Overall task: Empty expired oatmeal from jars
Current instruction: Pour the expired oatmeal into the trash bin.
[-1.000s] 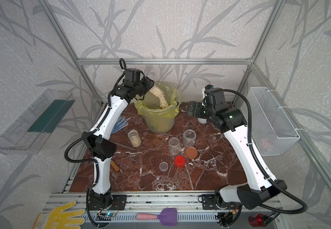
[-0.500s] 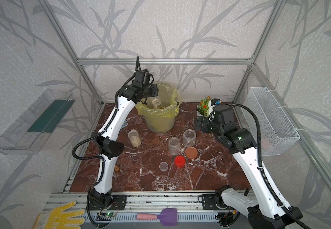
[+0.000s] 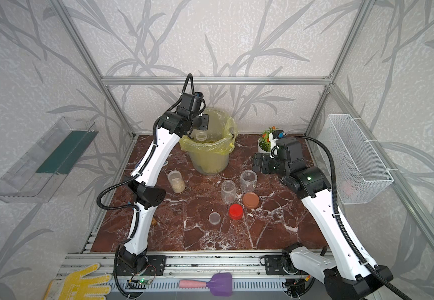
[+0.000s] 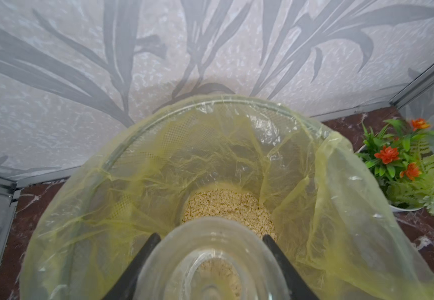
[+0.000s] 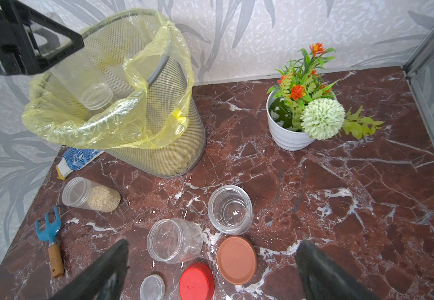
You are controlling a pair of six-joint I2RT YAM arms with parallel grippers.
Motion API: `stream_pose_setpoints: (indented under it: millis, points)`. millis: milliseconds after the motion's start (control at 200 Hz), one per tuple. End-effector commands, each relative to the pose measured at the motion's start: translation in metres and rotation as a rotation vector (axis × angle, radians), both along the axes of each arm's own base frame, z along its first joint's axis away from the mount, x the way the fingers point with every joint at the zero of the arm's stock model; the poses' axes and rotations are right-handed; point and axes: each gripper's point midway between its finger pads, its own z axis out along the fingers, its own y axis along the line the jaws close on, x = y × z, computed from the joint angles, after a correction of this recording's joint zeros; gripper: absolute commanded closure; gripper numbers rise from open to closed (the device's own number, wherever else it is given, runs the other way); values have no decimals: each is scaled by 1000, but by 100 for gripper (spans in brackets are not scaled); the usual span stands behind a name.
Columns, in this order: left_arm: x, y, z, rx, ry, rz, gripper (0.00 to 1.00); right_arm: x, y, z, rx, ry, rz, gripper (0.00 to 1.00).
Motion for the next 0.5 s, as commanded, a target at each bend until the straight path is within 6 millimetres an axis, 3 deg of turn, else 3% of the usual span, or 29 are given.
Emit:
stream_pose_setpoints:
  millis: [0,35,95,155,225,265,355,450,495]
  points:
    - [-15,-15,10,-32,4,-112,100,2,7,10,25,-49,39,1]
    - [-12,-1,17,33,-40,-20,100,3,4,9,17,-47,26,1]
    - [-11,-3,21,-65,-17,-80,100,0,3,6,4,-26,30,1]
    - [0,15,19,-66,-22,0,100,-4,3,4,5,-9,30,1]
    - [-14,11,30,-121,7,-45,100,-8,3,3,28,-7,30,1]
    - [-10,20,31,-158,7,20,100,-9,4,3,56,-19,18,1]
    - [-16,26,63,-366,-2,9,100,-13,11,0,139,-24,32,1]
    - [-26,25,105,-472,-112,13,100,-20,22,-2,236,-11,56,1]
    - [-31,23,114,-529,-133,15,100,-23,27,0,284,0,68,1]
